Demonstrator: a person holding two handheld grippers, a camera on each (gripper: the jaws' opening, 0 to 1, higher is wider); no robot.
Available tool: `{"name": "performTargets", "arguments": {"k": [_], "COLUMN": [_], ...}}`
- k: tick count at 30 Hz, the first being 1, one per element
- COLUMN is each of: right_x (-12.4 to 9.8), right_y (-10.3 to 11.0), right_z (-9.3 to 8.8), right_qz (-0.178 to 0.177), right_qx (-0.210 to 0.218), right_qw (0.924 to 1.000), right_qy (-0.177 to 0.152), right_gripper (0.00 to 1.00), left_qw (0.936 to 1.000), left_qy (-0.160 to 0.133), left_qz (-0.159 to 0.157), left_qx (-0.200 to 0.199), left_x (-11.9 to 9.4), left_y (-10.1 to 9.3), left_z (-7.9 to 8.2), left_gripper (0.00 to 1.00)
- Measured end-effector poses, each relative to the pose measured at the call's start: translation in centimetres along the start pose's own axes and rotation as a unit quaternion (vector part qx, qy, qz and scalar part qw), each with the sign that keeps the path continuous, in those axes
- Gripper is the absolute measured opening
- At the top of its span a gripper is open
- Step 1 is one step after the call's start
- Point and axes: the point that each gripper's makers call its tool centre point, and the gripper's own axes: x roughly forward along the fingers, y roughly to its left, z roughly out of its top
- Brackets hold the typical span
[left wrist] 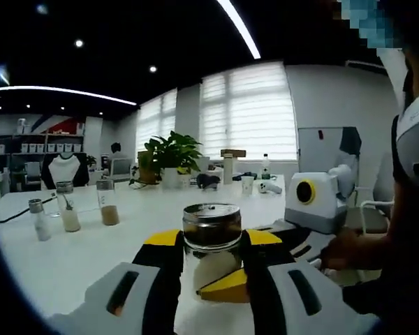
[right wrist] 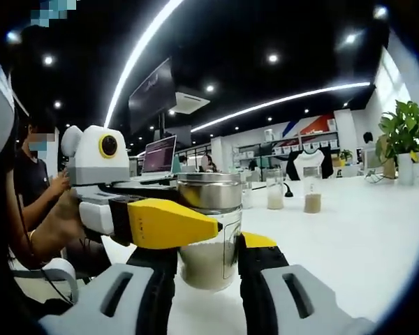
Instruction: Rotate the seasoning bottle until the label or dispensing opening points toward the visible target arrow and the bottle remains upright within the marked orientation range
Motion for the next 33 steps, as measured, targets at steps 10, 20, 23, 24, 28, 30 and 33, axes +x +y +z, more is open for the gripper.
{"name": "performTargets", "arguments": {"k": [10, 20, 23, 24, 28, 30, 33], "right_x": [0.6, 1.1, 1.1, 1.1, 0.9, 0.9, 1.0], "right_y": [-0.5, -0.7, -1.0, -1.1, -1.5, -1.4, -1.4], "right_z": [0.1, 0.1, -0.1, -0.1, 0.0, 0.0, -0.1], "right_qz": [-0.029, -0.033, -0.041, -0.043, -0.052, -0.053, -0.056], "right_qx": [-0.008, -0.004, 0.001, 0.004, 0.0, -0.01, -0.014], "right_qw": [0.9995, 0.9994, 0.9991, 0.999, 0.9986, 0.9985, 0.9983], "right_qy": [-0.007, -0.009, -0.006, -0.008, -0.009, -0.007, -0.008], "right_gripper": [0.32, 0.32, 0.32, 0.32, 0.32, 0.32, 0.32], "left_qw": [0.9979, 0.9926, 0.9843, 0.9824, 0.9782, 0.9783, 0.9765], "left_qy": [0.002, -0.01, -0.004, -0.013, -0.027, -0.02, -0.009], "left_qz": [0.064, 0.119, 0.174, 0.186, 0.205, 0.206, 0.214], "left_qx": [0.009, -0.023, -0.028, -0.015, -0.023, -0.02, -0.022], "left_x": [0.4, 0.5, 0.3, 0.3, 0.0, 0.1, 0.0], "left_y": [0.7, 1.3, 1.9, 2.3, 2.0, 1.9, 2.2], "left_z": [0.1, 0.2, 0.0, 0.4, 1.2, 1.2, 1.1], "left_gripper": [0.36, 0.41, 0.44, 0.44, 0.45, 0.47, 0.48]}}
